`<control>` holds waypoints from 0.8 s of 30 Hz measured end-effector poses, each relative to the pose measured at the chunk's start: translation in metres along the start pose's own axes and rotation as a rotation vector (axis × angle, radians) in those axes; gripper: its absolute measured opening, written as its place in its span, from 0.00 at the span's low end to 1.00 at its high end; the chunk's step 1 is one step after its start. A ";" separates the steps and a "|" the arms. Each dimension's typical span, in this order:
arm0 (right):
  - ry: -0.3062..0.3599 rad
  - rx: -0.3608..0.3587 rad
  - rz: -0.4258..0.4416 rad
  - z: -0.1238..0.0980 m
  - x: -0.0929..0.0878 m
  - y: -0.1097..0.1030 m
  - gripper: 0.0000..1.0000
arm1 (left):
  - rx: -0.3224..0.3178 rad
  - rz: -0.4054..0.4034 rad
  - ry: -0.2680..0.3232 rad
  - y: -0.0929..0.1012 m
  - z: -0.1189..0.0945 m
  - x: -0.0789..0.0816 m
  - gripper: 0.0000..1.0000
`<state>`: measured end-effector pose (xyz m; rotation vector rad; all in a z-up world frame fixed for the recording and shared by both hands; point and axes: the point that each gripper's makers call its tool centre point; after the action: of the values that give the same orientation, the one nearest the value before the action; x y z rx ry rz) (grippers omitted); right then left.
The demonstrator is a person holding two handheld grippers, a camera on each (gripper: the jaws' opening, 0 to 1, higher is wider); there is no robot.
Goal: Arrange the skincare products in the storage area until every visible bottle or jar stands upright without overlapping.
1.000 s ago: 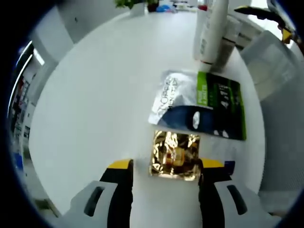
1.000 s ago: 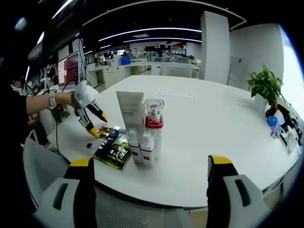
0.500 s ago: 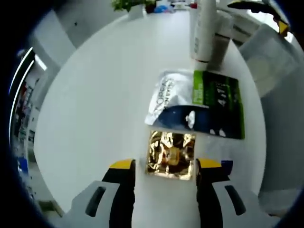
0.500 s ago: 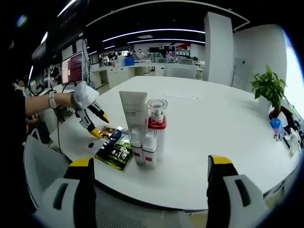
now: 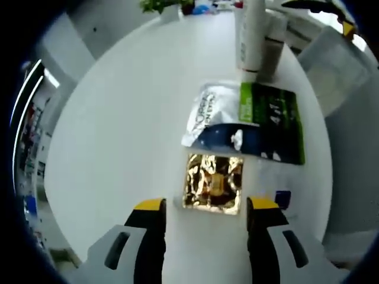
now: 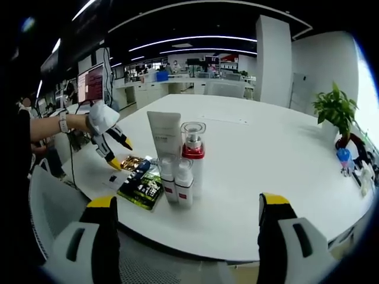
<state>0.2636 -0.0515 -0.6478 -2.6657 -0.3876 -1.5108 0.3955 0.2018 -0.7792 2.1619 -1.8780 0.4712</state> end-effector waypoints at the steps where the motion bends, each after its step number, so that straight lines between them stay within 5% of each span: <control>1: 0.001 0.001 -0.001 0.000 0.000 0.000 0.99 | -0.001 0.003 -0.002 0.001 -0.001 -0.002 0.51; 14: -0.001 0.032 -0.027 0.005 0.004 -0.010 0.99 | 0.039 -0.022 -0.024 0.000 -0.014 -0.028 0.51; 24: -0.005 0.048 -0.043 0.008 0.003 -0.013 0.99 | 0.067 -0.073 0.093 0.007 -0.041 -0.010 0.51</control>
<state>0.2685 -0.0370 -0.6498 -2.6422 -0.4776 -1.4862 0.3842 0.2258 -0.7456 2.2022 -1.7515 0.6171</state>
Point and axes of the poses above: the point that each gripper's makers call its tool centre point, and the gripper's own axes: z roughly forward along the fingers, y roughly to its right, x roughly out of its top, and after that the axes turned 7 degrees about -x, right-handed
